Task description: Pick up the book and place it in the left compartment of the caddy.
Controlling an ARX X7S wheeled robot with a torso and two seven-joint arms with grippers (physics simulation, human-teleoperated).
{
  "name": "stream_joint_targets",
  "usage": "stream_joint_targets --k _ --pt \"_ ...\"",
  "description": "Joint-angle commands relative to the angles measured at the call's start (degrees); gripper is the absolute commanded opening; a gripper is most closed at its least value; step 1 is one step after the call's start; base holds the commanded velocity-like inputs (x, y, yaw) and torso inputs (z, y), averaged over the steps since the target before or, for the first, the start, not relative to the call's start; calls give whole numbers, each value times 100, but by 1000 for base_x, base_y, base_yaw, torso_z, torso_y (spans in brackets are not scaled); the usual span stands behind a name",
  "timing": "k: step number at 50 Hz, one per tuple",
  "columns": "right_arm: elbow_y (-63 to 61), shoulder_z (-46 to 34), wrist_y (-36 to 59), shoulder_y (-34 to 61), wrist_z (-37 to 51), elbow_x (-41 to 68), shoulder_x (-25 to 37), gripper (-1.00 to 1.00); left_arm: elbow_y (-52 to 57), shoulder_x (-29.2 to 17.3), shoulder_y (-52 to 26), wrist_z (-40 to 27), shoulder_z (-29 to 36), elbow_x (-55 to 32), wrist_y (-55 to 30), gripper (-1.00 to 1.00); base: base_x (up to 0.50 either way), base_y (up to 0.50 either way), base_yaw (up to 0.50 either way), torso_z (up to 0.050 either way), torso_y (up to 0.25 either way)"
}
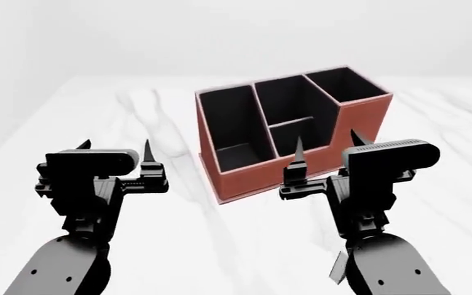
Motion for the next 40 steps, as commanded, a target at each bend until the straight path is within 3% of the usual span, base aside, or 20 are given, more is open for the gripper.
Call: stream_joint_targets --k 1,16,25,32,40 --pt "10 -121 -65 -20 75 -67 47 100 -9 -41 19 -34 -30 -17 14 100 500 242 0 0 0" --pt "62 -102 49 21 103 56 21 100 -2 -60 50 -64 -65 -82 40 100 500 146 0 0 1" --pt "7 -90 -150 -54 -59 212 84 100 21 -86 70 -92 -83 -105 45 100 1 0 0 0 1" --pt "16 -86 103 21 47 215 58 100 36 -98 62 -109 -71 -122 39 100 468 0 0 0 0" --pt "78 -115 97 64 67 208 84 100 30 -108 65 -126 -61 -139 50 100 0 0 0 0 1"
